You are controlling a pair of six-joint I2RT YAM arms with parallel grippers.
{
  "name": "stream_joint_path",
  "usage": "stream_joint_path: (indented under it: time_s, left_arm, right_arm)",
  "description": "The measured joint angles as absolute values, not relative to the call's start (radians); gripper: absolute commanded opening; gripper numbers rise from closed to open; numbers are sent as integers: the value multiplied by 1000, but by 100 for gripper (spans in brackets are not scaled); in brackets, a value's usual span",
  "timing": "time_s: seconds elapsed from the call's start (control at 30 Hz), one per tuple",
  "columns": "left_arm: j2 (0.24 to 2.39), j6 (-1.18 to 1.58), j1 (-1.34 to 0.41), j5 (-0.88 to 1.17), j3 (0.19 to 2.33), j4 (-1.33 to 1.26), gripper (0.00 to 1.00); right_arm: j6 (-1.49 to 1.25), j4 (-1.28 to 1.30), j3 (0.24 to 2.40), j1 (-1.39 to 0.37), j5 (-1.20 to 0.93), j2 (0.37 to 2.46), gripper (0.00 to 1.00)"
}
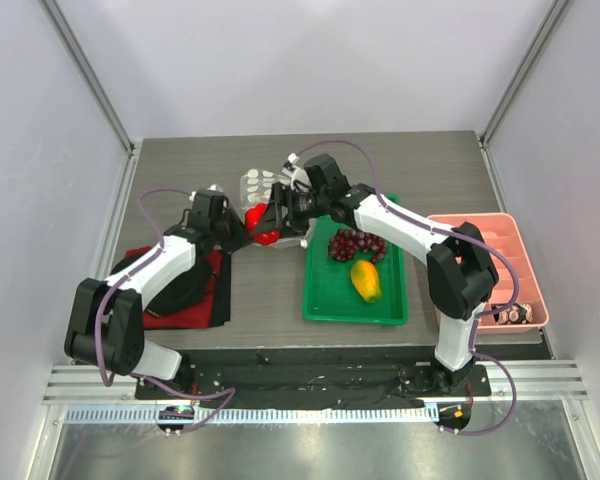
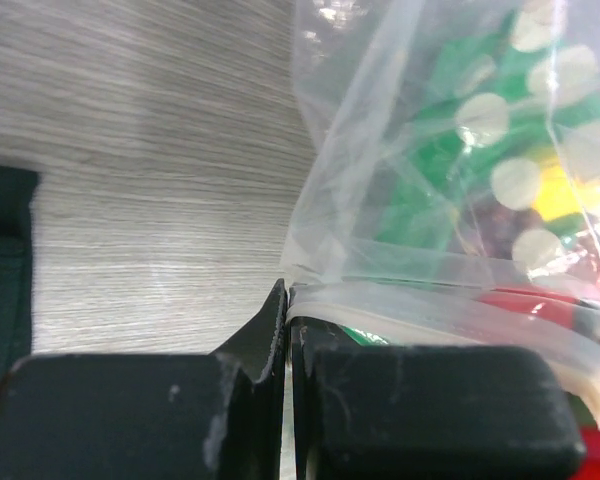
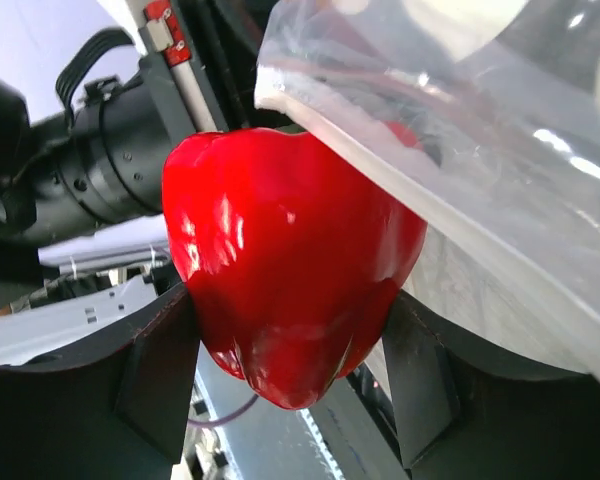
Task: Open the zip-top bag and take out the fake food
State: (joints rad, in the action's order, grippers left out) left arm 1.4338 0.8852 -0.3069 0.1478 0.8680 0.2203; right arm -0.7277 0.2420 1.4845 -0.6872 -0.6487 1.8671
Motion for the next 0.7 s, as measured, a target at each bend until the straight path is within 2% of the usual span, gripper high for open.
stream_joint_path:
  time_s: [0.3, 0.7]
  left_arm:
    - [1436, 860, -273, 218, 908, 245, 0]
    - [1397, 970, -233, 288, 867, 128, 0]
  right_arm:
    - [-518, 320, 1498, -677, -728, 1856, 1]
    - [-447, 142, 1431, -734, -536, 1776, 1]
